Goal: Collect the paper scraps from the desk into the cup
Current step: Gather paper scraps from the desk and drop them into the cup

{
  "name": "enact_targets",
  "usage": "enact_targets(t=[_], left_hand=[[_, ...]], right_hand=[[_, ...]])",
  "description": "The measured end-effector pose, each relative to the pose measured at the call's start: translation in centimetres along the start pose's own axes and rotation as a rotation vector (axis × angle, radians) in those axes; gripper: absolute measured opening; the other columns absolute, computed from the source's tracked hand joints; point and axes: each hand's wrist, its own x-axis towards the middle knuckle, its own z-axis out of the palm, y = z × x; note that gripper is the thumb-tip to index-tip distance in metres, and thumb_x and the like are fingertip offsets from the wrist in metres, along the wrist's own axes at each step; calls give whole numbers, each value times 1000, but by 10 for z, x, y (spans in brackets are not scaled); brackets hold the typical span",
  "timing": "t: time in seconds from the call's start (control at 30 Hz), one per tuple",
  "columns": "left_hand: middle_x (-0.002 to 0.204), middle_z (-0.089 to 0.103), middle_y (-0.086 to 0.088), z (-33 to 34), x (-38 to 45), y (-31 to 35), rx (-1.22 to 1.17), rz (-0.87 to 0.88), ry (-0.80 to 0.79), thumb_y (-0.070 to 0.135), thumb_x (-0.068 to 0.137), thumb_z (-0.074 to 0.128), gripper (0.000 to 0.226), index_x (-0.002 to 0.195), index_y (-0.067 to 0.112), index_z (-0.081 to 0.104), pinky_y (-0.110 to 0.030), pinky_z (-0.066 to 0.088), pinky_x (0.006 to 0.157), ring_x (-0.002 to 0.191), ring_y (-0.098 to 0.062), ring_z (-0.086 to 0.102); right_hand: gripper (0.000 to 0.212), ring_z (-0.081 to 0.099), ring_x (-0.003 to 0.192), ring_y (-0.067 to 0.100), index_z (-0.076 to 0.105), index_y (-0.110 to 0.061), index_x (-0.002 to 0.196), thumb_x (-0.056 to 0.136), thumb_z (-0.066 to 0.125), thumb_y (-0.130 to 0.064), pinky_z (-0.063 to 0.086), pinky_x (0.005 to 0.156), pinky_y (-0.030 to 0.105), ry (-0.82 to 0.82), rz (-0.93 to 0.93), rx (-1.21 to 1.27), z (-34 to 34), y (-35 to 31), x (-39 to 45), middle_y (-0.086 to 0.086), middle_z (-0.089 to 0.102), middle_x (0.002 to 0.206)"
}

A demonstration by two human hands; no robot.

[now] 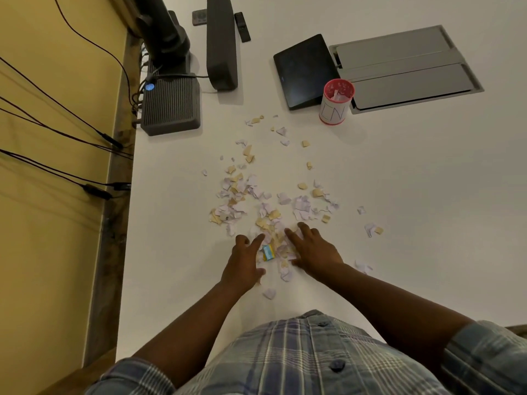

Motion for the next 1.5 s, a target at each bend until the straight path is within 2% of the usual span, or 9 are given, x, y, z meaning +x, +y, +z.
enact_targets(t=[0.27,0.5,0.63,0.7,0.9,1.17,1.23,1.33,1.5], left_hand=[[134,38,-6,10,16,15,-8,52,49,30,83,68,52,130,25,47,-28,47,94,118,-23,49],[114,59,-9,1,23,17,-82,105,87,16,82,67,38,119,13,58,-28,49,86,102,-24,60],[107,62,-11,-11,32,15,-166,62,133,7,75,71,42,116,10,60,-27,49,80,97,-23,61],[104,63,-9,-19,40,16,-198,48,145,7,72,73,44,115,10,61,-24,48,77,93,-20,60],[99,67,-11,-47,68,21,-223,79,200,8,68,77,42,108,9,66,-18,42,72,81,-13,56],[102,66,-8,-63,100,30,-250,111,177,10,70,77,42,110,13,66,-16,43,71,80,-11,56],[100,66,-10,-65,106,32,-241,121,168,8,69,77,40,108,13,66,-20,46,72,83,-17,60],[97,66,-10,-71,113,36,-231,112,163,6,69,76,36,103,12,66,-28,52,73,84,-22,61],[100,64,-9,-74,119,43,-211,61,129,8,72,76,37,107,14,65,-24,49,75,89,-21,59]], right_hand=[[64,35,129,29,20,-25,147,94,55,-30,51,84,38,9,-139,-45,-1,-14,1,12,23,150],[22,54,96,27,53,-14,117,96,50,-19,42,63,32,85,-247,-75,-1,-7,3,11,52,111],[21,61,90,27,63,-15,112,97,49,-19,50,71,33,152,-149,107,-10,4,9,9,60,101],[21,64,89,28,70,-14,109,92,57,-17,51,76,35,201,-61,274,-22,10,12,11,67,99],[11,61,62,12,77,-10,91,83,72,-16,41,64,19,328,87,514,-85,36,26,7,75,84],[17,69,71,19,75,-13,97,85,70,-24,49,66,19,435,133,492,-190,82,79,7,74,81],[21,68,78,24,73,-9,100,87,67,-23,50,69,23,484,141,397,-215,98,102,12,74,89],[28,66,96,32,69,-2,108,90,63,-23,51,89,37,581,176,189,-249,123,143,20,71,104],[29,67,87,33,69,0,106,87,68,-21,51,86,35,590,227,12,-279,152,203,20,70,99]])
